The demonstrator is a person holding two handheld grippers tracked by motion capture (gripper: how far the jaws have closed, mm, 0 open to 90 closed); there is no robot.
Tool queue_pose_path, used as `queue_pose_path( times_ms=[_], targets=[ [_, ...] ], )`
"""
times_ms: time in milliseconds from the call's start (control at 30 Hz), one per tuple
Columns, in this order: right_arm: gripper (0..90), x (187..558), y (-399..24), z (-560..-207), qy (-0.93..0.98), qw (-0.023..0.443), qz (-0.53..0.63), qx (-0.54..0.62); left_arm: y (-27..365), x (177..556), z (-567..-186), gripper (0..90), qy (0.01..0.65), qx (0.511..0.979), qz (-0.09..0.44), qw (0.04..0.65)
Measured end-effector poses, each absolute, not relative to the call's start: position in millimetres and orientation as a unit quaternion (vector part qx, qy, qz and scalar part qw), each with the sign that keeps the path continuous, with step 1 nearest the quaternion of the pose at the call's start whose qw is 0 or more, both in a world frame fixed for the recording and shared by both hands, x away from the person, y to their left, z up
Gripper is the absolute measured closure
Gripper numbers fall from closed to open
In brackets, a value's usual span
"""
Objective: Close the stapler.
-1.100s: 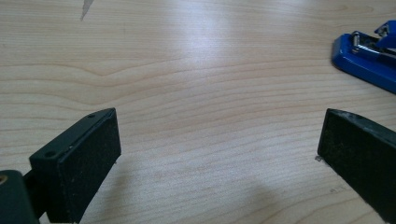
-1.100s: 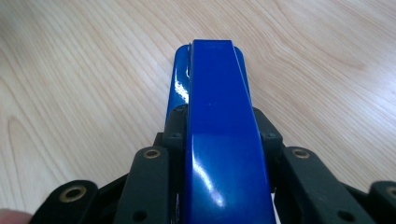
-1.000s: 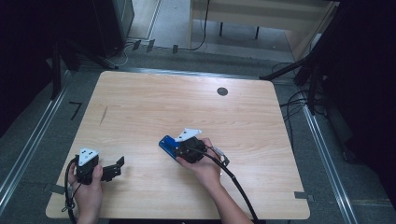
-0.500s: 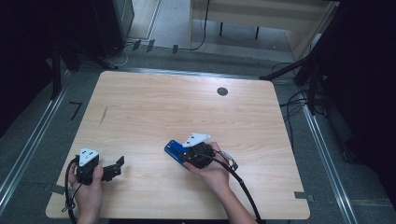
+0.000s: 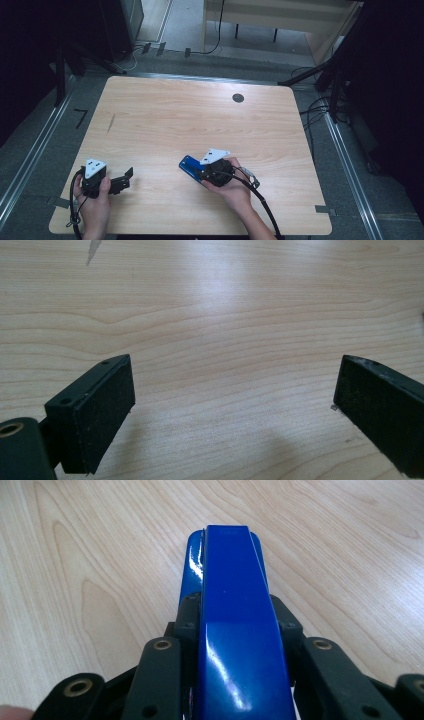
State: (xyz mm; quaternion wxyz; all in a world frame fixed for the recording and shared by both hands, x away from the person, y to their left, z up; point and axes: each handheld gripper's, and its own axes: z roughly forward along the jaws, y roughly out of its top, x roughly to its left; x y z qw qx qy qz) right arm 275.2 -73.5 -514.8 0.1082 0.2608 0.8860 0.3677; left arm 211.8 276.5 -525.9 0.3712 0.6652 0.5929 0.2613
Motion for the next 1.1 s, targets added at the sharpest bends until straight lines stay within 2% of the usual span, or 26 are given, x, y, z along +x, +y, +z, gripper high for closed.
queue_pose_path(
  times_ms=[300, 333, 367, 400, 433, 467, 600, 967, 1100],
  targets=[
    [66.7, 266.2, -78.1, -521.5, 0.885, 0.111, 0.373, 0.255, 276.3, 210.9, -525.8, 3.3, 0.593, 0.663, 0.261, 0.375],
    [61.1, 265.7, -79.3, -521.9, 0.882, 0.112, 0.378, 0.259, 275.3, 211.0, -526.0, 3.3, 0.591, 0.665, 0.262, 0.375],
    [61.1, 265.7, -79.3, -521.9, 0.882, 0.112, 0.378, 0.259, 275.3, 211.0, -526.0, 3.3, 0.591, 0.665, 0.262, 0.375],
    [51.5, 264.4, -81.0, -519.6, 0.876, 0.114, 0.385, 0.268, 273.9, 210.7, -525.8, 3.3, 0.592, 0.665, 0.262, 0.372],
    [51.5, 264.4, -81.0, -519.6, 0.876, 0.114, 0.385, 0.268, 273.9, 210.7, -525.8, 3.3, 0.592, 0.665, 0.262, 0.372],
    [44.6, 263.3, -83.8, -516.7, 0.873, 0.113, 0.39, 0.272, 270.8, 210.0, -526.0, 3.3, 0.59, 0.665, 0.267, 0.371],
    [40.9, 260.9, -92.5, -510.8, 0.868, 0.111, 0.395, 0.281, 262.6, 209.5, -526.0, 3.3, 0.579, 0.676, 0.272, 0.366],
    [39.1, 249.5, -119.5, -495.6, 0.841, 0.121, 0.429, 0.306, 234.4, 207.9, -520.4, 3.4, 0.542, 0.702, 0.241, 0.393],
    [36.9, 246.4, -129.6, -493.1, 0.836, 0.125, 0.433, 0.312, 204.5, 207.6, -520.7, 5.3, 0.517, 0.726, 0.232, 0.389]
  ],
)
